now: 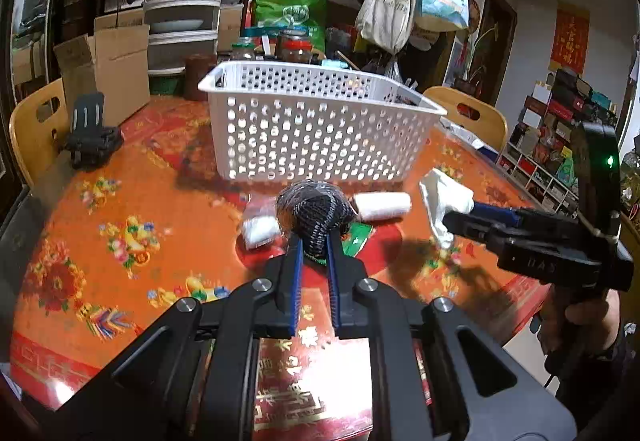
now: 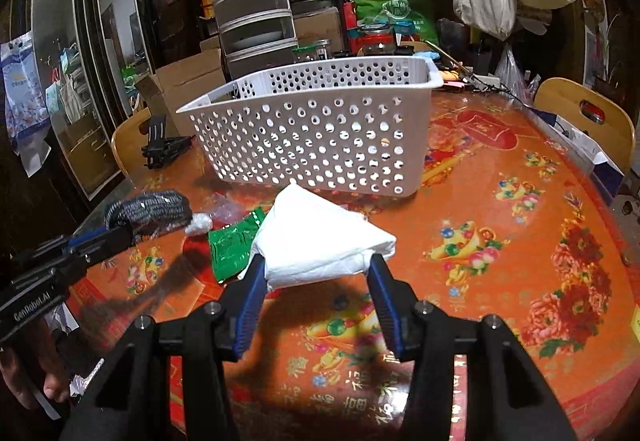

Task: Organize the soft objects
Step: 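Lower the bundle with the left tool into the basket while the right tool drops the cloth in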

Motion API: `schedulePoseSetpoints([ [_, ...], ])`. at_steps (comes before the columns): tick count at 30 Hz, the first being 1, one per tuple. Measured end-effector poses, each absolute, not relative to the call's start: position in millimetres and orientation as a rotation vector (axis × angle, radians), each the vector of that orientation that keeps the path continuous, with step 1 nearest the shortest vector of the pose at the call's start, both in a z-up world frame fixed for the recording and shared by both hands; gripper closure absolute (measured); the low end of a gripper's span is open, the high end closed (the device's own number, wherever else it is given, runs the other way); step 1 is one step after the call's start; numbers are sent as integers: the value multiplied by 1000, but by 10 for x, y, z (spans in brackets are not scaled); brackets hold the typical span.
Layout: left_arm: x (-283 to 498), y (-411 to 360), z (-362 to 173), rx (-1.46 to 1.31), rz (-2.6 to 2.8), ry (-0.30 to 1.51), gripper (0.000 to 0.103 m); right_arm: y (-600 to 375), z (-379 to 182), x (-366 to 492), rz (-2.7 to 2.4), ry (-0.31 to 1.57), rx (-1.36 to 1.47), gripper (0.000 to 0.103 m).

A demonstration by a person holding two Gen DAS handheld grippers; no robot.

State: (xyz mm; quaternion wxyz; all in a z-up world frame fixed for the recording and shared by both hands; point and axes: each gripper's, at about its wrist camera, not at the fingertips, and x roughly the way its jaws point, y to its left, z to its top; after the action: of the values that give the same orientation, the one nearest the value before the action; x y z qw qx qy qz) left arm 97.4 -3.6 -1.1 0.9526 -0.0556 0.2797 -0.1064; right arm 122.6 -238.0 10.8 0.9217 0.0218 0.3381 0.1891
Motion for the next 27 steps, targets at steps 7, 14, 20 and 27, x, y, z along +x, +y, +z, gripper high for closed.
schedulePoseSetpoints([
  [7,1007,-79,239,-92,-227,524,93,-2419,254,1235,385,663,33,53],
  [14,1093,-15,464,-110,-231,494,93,-2461,506,1282,385,620,15,53],
  [20,1230,17,738,-106,-240,455,93,-2479,773,1418,379,588,-3,53],
  [27,1503,-37,1044,-90,-264,434,93,-2450,1069,1678,374,567,-28,53],
])
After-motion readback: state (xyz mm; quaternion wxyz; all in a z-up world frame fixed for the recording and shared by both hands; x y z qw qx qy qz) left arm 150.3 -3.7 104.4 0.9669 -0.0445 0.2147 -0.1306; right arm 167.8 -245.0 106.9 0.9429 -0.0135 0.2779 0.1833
